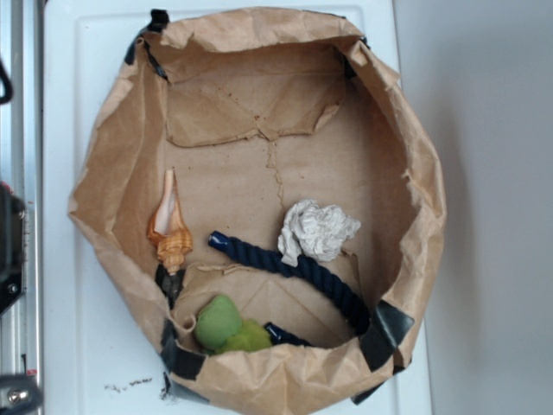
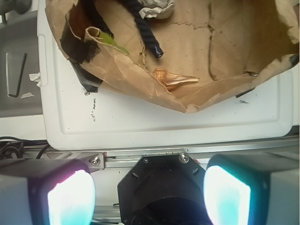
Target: Grab the white paper.
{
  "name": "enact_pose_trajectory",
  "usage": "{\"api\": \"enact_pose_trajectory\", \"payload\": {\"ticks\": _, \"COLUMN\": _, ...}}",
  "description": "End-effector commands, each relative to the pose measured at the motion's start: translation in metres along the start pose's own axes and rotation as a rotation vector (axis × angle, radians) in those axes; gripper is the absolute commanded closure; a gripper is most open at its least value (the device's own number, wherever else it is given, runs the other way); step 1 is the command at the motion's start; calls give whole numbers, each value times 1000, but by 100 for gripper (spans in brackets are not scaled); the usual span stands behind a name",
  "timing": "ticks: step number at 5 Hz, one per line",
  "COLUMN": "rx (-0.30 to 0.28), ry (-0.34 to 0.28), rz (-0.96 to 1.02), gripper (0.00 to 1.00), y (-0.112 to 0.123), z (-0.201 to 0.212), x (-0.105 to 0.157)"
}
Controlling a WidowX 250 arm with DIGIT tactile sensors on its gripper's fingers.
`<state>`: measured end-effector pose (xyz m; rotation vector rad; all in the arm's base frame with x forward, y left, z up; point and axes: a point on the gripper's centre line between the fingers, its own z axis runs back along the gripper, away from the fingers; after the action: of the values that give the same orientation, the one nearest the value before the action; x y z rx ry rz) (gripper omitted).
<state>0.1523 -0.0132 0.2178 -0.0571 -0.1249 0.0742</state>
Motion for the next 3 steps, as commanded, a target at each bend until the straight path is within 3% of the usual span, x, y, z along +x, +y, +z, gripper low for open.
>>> {"api": "enact_pose_trajectory", "payload": {"ticks": 1, "rx": -1, "ry": -18, "rz": 14, "gripper": 0, "y": 1, "z": 5, "x": 4}}
{"api": "enact_pose_trajectory", "payload": {"ticks": 2, "rx": -1, "ry": -18, "rz": 14, "gripper": 0, "y": 1, "z": 5, "x": 4}}
{"api": "enact_pose_trajectory", "payload": {"ticks": 3, "rx": -4, "ry": -58, "rz": 165, "gripper": 0, "y": 2, "z": -19, "x": 43}}
